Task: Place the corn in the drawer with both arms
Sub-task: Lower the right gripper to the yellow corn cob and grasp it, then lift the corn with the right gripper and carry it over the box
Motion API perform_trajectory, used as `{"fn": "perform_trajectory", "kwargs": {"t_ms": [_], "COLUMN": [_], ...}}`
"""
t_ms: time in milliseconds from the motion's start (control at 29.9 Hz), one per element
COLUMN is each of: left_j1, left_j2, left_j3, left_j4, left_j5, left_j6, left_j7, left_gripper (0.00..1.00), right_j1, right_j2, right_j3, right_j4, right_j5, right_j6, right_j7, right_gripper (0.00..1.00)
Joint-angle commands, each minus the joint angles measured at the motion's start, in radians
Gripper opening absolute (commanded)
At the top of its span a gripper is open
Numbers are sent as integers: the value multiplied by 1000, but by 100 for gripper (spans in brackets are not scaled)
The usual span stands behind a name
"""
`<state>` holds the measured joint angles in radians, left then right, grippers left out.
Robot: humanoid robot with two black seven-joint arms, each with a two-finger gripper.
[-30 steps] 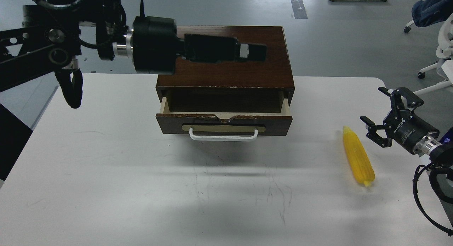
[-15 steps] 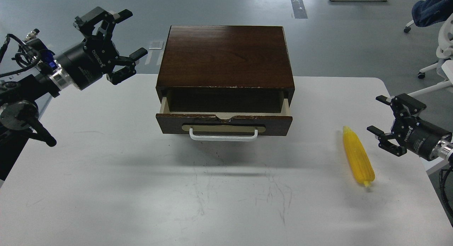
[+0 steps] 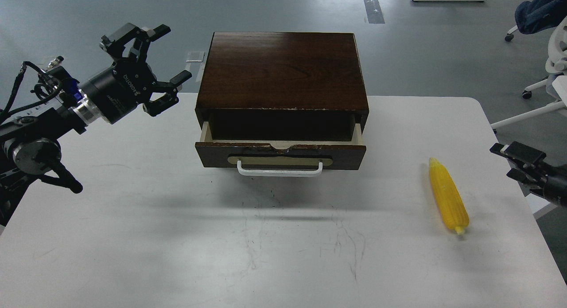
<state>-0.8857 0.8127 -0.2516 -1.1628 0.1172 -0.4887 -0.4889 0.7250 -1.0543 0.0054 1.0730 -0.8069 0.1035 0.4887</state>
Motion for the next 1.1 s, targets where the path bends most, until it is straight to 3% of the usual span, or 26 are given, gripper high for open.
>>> {"fn": "perform_trajectory", "kwargs": {"t_ms": [0, 434, 702, 802, 936, 969, 1036, 1069], "left_j1": [1, 22, 22, 22, 22, 22, 24, 22], "left_j2": [0, -4, -3, -3, -4, -4, -4, -4], "left_j3": [0, 0, 0, 0, -1, -1, -1, -1], "left_j4": [0, 0, -2, -2, -2, -2, -2, -2], "left_j5": [2, 6, 6, 6, 6, 6, 6, 6], "left_j6": [0, 0, 0, 0, 0, 0, 0, 0], "left_j7": [0, 0, 0, 0, 0, 0, 0, 0], "left_gripper": [98, 98, 98, 98, 98, 98, 98, 98], "right_j1": [-1, 10, 13, 13, 14, 14, 14, 14], "right_j2": [5, 86, 114, 114, 115, 115, 115, 115], "right_j3": [-4, -100, -137, -151, -174, -174, -176, -176], "right_j4": [51, 30, 12, 7, 7, 7, 7, 7], "right_j5": [-184, -325, -328, -330, -330, -330, -330, -330], "right_j6": [-59, -105, -116, -116, -116, -116, -116, -116], "right_j7": [0, 0, 0, 0, 0, 0, 0, 0], "right_gripper": [100, 97, 89, 77, 43, 43, 22, 21]}}
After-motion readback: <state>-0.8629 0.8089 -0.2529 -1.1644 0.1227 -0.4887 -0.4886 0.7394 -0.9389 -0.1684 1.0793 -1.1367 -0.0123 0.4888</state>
